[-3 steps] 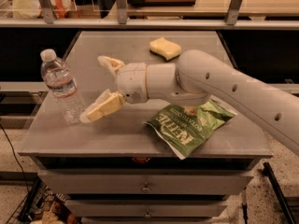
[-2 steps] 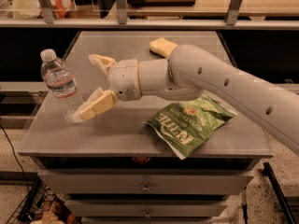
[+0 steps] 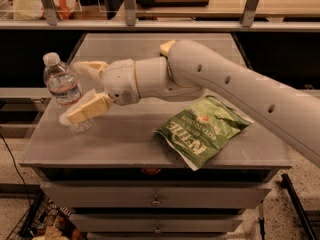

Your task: Pick water bottle

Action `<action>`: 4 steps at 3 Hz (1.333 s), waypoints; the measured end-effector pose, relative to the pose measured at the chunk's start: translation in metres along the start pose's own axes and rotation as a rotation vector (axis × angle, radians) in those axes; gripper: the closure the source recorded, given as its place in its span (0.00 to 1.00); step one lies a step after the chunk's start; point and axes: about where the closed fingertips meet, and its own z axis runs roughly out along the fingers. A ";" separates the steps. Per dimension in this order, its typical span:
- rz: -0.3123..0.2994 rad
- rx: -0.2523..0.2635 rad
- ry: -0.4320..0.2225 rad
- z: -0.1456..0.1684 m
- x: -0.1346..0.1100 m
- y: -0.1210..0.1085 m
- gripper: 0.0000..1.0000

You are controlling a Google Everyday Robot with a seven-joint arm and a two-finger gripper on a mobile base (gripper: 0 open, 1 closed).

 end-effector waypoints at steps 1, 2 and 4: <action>0.009 -0.015 -0.004 0.004 -0.002 0.002 0.41; 0.019 -0.019 -0.010 0.005 -0.002 0.003 0.65; 0.025 -0.007 -0.014 -0.007 -0.010 -0.009 1.00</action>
Offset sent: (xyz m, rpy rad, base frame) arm -0.0008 0.0020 -0.0017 0.0137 0.0372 0.0119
